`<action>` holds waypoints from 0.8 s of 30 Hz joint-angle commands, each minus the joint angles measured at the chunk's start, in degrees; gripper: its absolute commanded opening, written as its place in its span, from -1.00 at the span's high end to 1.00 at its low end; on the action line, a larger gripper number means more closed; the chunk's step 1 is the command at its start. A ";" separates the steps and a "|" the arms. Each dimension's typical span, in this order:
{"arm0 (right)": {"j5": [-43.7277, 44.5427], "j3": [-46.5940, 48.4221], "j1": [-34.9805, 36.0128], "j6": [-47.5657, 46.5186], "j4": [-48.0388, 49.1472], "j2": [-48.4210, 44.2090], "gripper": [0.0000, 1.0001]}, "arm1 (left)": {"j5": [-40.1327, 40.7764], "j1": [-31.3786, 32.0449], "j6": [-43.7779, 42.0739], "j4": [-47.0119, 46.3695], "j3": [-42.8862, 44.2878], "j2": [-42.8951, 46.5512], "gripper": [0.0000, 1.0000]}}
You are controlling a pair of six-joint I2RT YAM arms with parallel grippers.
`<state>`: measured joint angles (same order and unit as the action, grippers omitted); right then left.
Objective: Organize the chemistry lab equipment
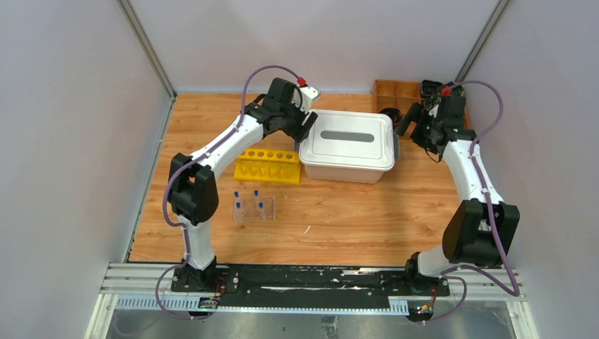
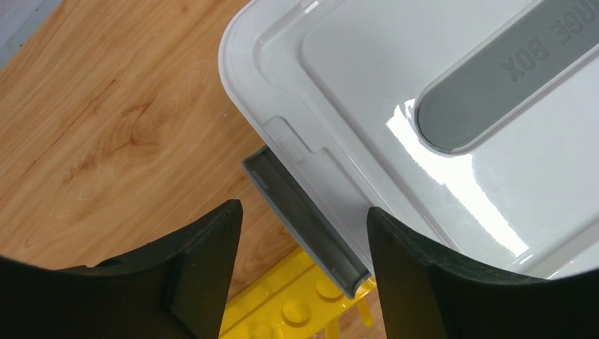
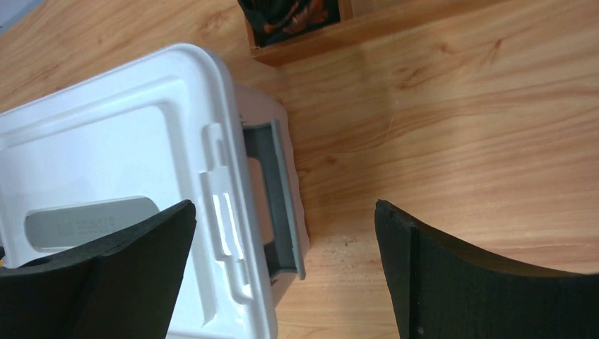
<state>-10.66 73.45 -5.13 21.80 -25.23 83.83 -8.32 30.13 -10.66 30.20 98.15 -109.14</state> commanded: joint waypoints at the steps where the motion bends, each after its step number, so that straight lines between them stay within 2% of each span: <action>1: -12.25 -7.48 -3.41 4.81 10.97 -2.09 -1.00 | -0.13 0.10 -0.23 0.00 0.99 -0.75 -0.42; 8: -26.04 -15.81 -5.83 11.78 22.23 -0.75 -1.00 | 0.01 0.08 -0.66 0.24 1.32 -1.07 -0.41; 13: -30.42 -19.68 -6.10 16.09 29.87 1.63 -1.00 | -0.10 0.09 -1.13 0.48 1.52 -1.03 -0.40; 20: -32.06 -19.39 -6.12 16.29 30.17 3.06 -0.99 | -0.42 0.10 -1.56 1.27 1.94 -1.29 -0.39; 24: -31.84 -18.20 -6.10 15.01 27.68 2.27 -0.68 | -1.20 0.10 -1.39 1.79 2.56 -1.42 -0.39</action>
<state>-40.91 54.37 -10.28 37.30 2.70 87.15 -8.62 30.13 -11.38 30.70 98.50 -109.25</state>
